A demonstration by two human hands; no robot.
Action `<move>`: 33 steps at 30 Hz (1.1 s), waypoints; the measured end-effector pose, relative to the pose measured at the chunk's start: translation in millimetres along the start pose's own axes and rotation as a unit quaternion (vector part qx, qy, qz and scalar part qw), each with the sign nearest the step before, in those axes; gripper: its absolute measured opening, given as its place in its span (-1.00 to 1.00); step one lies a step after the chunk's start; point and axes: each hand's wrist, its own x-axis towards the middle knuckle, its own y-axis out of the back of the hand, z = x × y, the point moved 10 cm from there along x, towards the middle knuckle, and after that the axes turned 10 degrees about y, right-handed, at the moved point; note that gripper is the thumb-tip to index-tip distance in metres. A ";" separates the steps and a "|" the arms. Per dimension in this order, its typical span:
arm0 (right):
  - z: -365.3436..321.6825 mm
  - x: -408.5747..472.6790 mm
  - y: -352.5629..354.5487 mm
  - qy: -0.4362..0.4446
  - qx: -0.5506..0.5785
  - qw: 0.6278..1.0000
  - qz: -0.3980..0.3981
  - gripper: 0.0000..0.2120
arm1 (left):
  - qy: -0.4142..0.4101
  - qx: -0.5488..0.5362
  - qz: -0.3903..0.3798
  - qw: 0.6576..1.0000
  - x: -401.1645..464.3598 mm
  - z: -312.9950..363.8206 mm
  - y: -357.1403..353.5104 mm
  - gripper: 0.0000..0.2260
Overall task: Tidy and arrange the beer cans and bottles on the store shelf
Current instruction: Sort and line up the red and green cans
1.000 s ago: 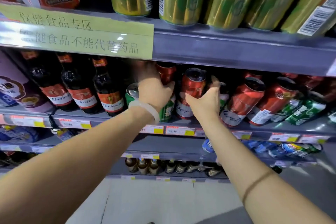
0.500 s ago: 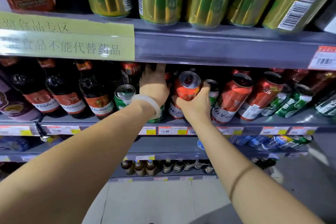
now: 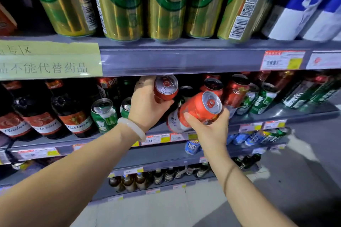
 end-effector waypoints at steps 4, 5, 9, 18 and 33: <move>8.9 2.4 32.5 -0.024 0.023 0.999 0.014 -0.42 | -0.034 -0.099 -0.030 0.994 -22.2 23.4 -8.4 -0.38; 12.6 2.9 41.0 -0.029 0.022 0.999 0.015 -0.42 | -0.017 -0.118 -0.042 0.992 -26.2 22.7 -14.9 -0.36; 30.8 4.0 81.9 -0.058 0.002 0.998 0.024 -0.39 | 0.014 -0.155 -0.086 0.984 -45.7 27.2 -47.6 -0.34; 33.9 30.4 186.5 -0.053 -0.072 0.994 0.063 -0.33 | 0.013 -0.157 -0.183 0.970 -78.7 98.7 -145.5 -0.40; 36.1 226.9 296.6 0.032 -0.191 0.981 0.012 -0.37 | 0.120 -0.141 -0.090 0.978 -54.6 189.4 -282.3 -0.34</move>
